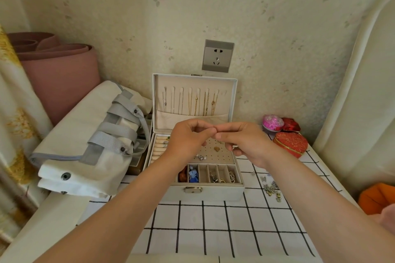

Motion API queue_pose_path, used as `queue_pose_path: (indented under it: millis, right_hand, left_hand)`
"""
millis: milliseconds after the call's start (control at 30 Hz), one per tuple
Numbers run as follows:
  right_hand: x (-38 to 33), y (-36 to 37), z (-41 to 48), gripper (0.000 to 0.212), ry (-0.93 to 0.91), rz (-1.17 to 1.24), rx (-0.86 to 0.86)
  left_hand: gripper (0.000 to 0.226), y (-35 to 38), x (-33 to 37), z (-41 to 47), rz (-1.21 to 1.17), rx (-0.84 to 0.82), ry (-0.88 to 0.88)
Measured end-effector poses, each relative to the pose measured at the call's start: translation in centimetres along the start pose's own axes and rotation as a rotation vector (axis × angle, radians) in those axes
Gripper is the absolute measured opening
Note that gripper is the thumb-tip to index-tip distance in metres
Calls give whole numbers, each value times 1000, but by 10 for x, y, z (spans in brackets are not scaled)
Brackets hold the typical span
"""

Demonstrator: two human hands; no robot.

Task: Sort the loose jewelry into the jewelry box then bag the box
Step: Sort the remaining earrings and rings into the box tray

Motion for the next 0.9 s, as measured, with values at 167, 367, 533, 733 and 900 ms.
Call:
queue_pose_path:
  millis: [167, 367, 533, 733, 900]
  right_hand:
    - [-1, -5, 0, 15, -57, -87, 140]
    - [13, -16, 8, 12, -122, -381, 220]
    - [21, -15, 7, 12, -185, -851, 231]
    - [14, -7, 3, 13, -359, -1034, 254]
    - [14, -8, 5, 13, -383, -1035, 170]
  left_hand:
    - [9, 4, -3, 1, 94, -34, 36]
    - [26, 19, -9, -5, 523, -248, 162]
    - [31, 26, -16, -9, 871, -313, 424]
    - [33, 29, -17, -9, 902, -353, 483]
    - [34, 30, -17, -9, 897, -352, 496]
Point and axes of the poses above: each hand's wrist, its own z-axis towards the middle knuckle, its own y-axis out of the palm, x = y × z, the point moved 6 cm from there along z, towards the middle knuckle, and after that the axes turned 4 degrees about x, right-handed, at the moved point
